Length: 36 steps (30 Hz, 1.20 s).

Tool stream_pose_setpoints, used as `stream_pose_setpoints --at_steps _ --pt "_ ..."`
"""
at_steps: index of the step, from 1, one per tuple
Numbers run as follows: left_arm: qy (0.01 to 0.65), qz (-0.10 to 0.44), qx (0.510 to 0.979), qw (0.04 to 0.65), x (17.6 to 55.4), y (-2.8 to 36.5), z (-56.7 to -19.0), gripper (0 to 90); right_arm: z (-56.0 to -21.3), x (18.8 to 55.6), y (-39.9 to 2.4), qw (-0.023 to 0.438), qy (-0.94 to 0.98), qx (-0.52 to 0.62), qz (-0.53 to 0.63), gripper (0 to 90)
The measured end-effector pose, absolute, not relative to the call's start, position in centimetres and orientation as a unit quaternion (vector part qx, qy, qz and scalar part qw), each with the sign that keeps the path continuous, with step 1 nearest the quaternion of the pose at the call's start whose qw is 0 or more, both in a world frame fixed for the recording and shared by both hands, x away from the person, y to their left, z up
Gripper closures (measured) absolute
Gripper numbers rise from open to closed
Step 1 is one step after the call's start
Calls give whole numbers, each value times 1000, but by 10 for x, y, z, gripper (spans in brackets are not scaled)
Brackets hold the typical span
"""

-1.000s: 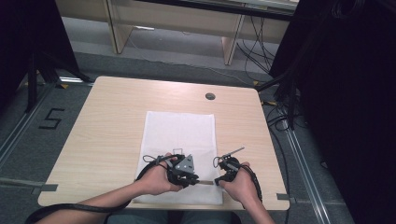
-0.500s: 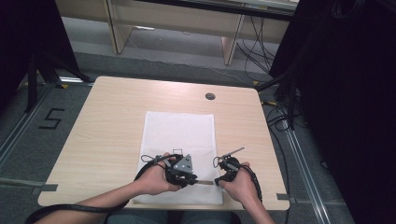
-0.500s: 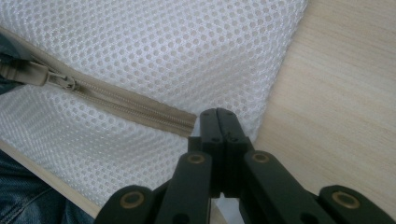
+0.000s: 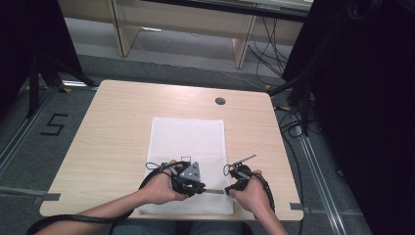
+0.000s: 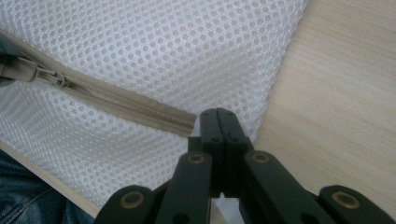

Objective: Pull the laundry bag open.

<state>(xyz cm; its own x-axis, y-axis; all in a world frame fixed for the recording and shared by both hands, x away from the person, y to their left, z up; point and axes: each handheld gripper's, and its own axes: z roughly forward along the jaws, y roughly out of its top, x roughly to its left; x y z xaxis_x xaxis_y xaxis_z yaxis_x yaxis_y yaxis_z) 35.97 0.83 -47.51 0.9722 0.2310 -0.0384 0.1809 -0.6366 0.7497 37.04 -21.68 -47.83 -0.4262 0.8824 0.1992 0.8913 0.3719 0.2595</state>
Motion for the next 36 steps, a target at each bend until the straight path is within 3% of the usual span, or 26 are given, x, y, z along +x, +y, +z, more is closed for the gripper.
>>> stream_pose_setpoints --at_steps 36 --pt "123 25 902 414 359 26 -473 814 -479 370 -217 11 -829 -533 -171 900"
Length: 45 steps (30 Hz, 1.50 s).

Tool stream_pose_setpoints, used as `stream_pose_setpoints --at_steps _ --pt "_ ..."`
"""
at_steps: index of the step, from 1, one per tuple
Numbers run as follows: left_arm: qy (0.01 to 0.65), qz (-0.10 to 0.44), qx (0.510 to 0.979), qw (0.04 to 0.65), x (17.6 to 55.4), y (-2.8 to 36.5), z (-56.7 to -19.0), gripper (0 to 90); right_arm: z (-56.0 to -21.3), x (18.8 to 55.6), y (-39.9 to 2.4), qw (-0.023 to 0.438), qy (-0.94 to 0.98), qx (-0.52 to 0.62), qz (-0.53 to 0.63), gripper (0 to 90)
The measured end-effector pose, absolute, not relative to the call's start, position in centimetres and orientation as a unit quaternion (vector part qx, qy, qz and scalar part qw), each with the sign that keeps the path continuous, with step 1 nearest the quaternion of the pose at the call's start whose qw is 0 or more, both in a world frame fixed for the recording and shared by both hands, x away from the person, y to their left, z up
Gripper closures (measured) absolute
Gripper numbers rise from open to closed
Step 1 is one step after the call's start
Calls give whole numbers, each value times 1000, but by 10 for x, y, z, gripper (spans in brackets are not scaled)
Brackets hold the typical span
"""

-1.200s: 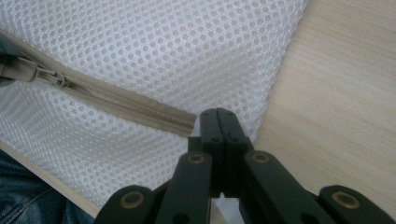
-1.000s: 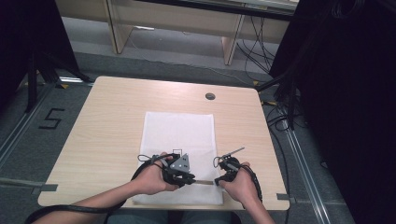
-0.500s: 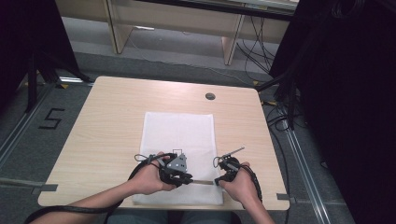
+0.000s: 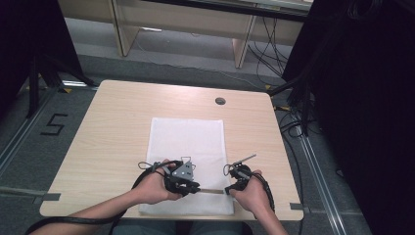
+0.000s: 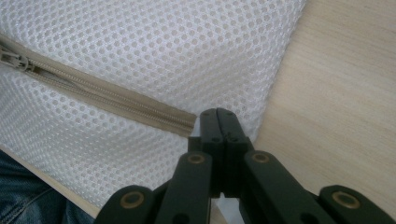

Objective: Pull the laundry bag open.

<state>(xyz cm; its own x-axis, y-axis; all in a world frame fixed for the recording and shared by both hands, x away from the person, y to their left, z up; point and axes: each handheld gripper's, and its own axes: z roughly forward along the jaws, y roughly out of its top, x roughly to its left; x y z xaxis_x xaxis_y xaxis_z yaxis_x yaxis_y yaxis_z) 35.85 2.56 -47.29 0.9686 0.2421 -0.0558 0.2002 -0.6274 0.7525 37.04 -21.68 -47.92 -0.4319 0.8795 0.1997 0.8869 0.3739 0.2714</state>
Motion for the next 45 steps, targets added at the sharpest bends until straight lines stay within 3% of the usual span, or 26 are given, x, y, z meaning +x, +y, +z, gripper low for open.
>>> stream_pose_setpoints --at_steps 45 --pt "125 24 903 410 358 40 -471 815 -478 371 -218 13 -833 -527 -168 900"
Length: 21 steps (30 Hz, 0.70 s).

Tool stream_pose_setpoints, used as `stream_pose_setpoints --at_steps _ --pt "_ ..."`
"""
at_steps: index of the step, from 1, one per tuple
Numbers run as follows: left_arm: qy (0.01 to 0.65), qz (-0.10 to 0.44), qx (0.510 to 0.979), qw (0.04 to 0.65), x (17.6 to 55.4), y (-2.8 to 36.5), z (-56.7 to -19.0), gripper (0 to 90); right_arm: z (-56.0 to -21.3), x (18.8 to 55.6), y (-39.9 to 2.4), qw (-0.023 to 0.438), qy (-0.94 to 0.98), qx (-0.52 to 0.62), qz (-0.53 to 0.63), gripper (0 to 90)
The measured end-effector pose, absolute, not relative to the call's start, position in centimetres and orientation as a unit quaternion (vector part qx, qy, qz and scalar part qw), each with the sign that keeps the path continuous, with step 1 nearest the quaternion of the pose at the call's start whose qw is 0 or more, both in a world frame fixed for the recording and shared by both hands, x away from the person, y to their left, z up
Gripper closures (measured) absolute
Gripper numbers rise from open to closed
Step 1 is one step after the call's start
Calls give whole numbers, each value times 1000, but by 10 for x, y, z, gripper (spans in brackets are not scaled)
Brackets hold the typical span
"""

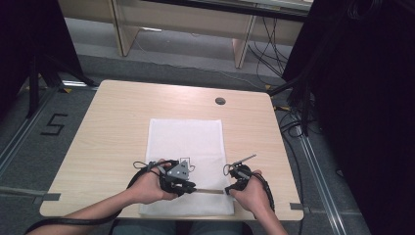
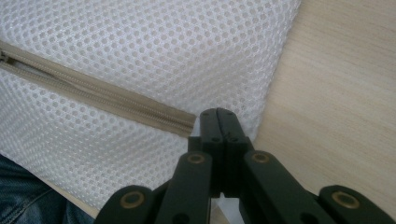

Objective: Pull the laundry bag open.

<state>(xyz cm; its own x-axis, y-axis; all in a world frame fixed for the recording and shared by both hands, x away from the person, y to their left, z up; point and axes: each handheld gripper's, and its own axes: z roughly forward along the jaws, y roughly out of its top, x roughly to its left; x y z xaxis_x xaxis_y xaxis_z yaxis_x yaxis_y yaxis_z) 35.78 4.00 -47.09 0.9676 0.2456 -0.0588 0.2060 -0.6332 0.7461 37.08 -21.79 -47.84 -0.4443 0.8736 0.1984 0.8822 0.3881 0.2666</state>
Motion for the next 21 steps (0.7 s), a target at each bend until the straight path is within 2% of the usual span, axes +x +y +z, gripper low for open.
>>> stream_pose_setpoints --at_steps 21 --pt "129 22 902 411 356 51 -471 814 -478 370 -218 13 -829 -534 -166 900"
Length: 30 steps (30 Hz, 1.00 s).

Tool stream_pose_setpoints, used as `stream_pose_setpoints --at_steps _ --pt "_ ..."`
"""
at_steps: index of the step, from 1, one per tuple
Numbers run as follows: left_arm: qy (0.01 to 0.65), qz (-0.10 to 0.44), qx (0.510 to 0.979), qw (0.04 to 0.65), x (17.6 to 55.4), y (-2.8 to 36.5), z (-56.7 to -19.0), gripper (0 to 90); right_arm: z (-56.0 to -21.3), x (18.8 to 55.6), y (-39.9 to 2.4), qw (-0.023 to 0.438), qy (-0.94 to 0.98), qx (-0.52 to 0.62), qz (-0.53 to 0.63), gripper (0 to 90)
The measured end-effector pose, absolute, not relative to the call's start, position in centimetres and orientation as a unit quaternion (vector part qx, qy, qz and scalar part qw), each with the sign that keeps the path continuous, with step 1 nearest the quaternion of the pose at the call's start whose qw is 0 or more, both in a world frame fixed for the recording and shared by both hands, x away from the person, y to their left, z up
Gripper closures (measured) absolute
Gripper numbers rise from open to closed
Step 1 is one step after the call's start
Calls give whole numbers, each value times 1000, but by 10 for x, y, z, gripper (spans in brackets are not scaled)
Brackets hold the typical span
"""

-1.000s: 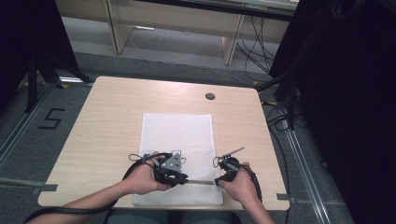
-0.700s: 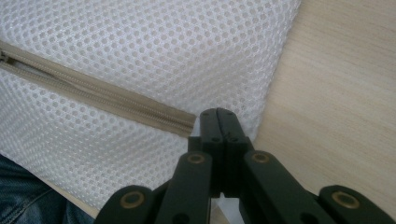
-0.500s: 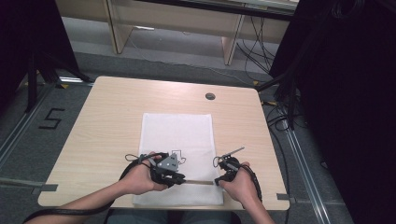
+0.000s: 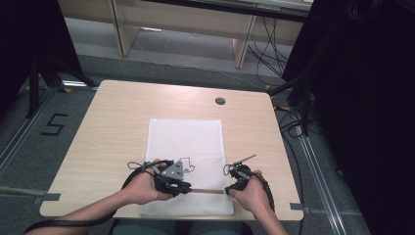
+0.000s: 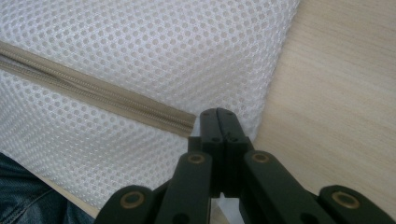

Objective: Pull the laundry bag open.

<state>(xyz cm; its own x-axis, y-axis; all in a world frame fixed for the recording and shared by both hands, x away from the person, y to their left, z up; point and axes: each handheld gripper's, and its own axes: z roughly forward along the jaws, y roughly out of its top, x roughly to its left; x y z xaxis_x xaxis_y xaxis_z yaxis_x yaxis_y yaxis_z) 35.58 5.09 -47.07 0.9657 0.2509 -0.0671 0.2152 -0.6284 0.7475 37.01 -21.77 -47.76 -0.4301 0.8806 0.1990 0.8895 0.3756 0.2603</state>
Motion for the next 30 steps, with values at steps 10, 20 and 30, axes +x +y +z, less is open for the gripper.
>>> stream_pose_setpoints --at_steps 10,20,30 --pt "131 21 902 410 356 56 -470 814 -478 370 -218 13 -829 -533 -167 900" --pt "128 24 902 411 355 60 -469 815 -478 370 -218 13 -828 -536 -166 900" --pt "132 26 902 409 355 67 -468 815 -478 370 -218 13 -829 -533 -167 900"
